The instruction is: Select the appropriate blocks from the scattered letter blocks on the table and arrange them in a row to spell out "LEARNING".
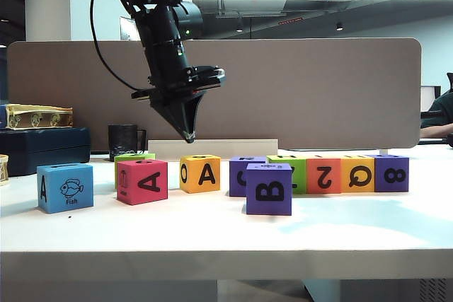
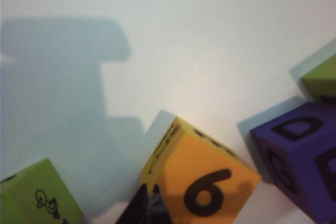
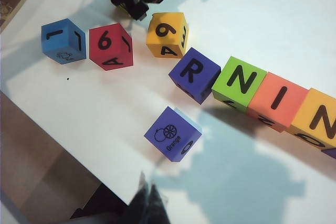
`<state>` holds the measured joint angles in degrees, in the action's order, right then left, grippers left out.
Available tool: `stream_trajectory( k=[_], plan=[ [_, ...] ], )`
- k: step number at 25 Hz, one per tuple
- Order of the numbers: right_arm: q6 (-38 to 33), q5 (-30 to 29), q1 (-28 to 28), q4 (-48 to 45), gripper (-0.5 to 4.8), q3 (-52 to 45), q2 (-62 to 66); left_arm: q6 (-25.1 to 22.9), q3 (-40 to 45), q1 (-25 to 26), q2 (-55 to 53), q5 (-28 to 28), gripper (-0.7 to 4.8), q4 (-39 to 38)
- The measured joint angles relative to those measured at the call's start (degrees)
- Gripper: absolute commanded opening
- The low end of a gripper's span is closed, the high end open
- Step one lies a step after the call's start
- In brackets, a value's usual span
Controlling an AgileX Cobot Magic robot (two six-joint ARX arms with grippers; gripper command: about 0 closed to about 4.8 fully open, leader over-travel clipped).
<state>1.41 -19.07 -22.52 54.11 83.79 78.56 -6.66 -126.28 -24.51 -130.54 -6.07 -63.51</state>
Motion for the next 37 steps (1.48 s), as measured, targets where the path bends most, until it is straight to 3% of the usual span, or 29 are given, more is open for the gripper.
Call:
stream_trajectory(
  k=[12,26,37],
  plan=[
    [0.00,0.00,0.02,-0.20,-0.01,0.00,0.02,0.00,0.00,-0.55,-0.39,-3.67,-0.06,-2.12],
    [0.00,0.02,0.02,0.09,-0.01,0.02,0.02,0.00,-0.39,-0.81,-3.02,-3.98,-0.06,-1.90],
    [0.00,0.00,0.02,0.22,-0.01,0.02,0.02,-0.09,-0.46,-0.48,-3.04,0.72,-0.06,0.24]
  ],
)
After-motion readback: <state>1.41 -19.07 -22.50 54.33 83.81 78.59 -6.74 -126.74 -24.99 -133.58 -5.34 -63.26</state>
